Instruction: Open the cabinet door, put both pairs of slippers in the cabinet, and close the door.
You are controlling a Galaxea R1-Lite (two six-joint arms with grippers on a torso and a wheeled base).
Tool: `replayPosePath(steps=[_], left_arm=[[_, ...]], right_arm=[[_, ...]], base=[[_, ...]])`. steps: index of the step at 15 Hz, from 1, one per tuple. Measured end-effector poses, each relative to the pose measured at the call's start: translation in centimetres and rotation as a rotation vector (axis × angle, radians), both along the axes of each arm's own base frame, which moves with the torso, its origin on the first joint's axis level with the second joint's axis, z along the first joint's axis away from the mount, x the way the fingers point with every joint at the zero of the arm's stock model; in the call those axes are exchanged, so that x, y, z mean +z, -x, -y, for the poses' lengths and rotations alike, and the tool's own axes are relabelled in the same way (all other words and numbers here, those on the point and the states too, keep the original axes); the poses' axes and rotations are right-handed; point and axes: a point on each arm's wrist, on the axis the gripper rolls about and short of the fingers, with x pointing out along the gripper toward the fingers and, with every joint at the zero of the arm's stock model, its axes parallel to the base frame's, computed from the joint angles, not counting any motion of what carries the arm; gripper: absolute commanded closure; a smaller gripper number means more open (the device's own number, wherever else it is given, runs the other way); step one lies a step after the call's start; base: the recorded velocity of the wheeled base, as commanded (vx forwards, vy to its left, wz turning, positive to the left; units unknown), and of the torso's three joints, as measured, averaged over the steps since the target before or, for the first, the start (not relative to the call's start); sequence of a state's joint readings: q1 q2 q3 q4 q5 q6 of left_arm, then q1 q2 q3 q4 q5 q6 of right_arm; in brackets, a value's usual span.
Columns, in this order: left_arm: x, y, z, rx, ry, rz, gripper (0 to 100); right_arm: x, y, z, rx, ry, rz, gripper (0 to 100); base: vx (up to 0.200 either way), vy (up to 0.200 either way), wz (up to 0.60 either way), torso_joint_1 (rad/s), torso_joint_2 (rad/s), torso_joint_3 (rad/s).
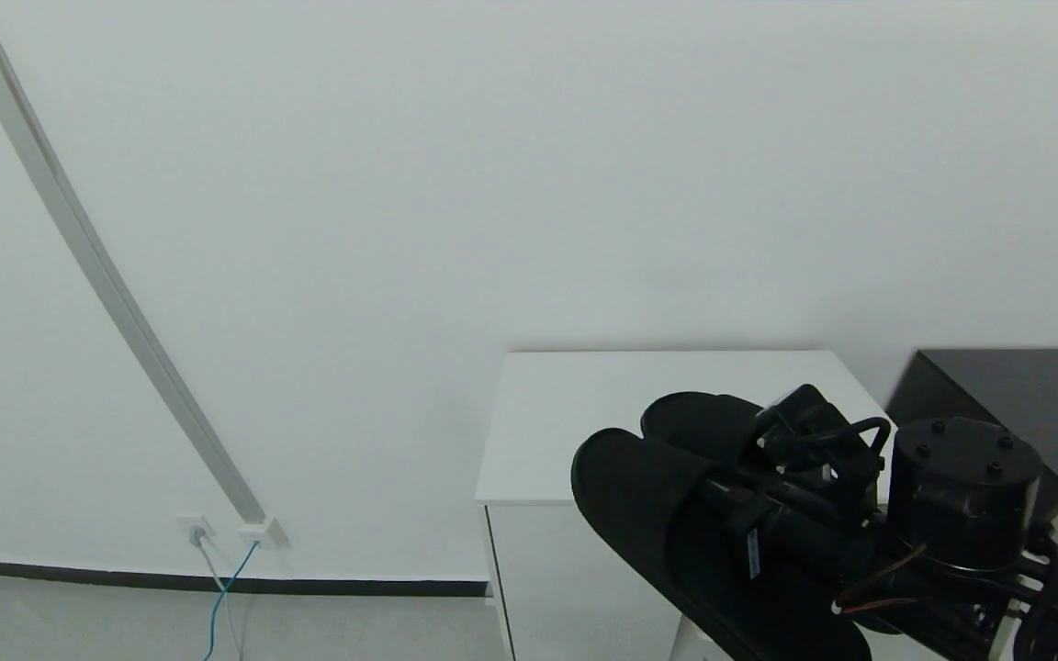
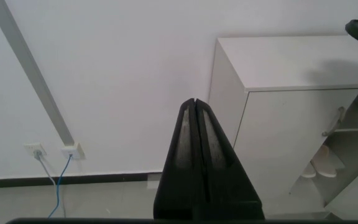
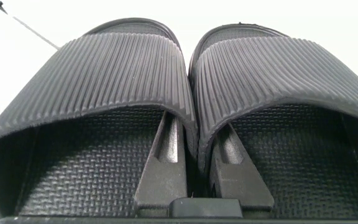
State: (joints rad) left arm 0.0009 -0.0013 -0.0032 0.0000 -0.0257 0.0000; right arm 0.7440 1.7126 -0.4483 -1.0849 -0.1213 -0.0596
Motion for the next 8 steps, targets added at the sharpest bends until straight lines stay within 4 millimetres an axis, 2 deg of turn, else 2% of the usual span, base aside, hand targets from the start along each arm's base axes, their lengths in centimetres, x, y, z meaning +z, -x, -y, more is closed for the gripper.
replayPosePath(steps=[2,8], left_arm=[[0.00,0.00,0.00,0.001,0.000,0.000,100],[0.00,0.00,0.00,0.001,0.000,0.000,100]], right_arm=[[-0.09,0.05,-0.01,0.002,0.001,-0.003,100],[-0.30,0.15,0.14,-0.003,0.001,-0.015,100]], base=[[-0.200,0.000,0.00,-0.015,0.00,0.005],[0.000,0.000,0.00,0.000,0.00,0.000]])
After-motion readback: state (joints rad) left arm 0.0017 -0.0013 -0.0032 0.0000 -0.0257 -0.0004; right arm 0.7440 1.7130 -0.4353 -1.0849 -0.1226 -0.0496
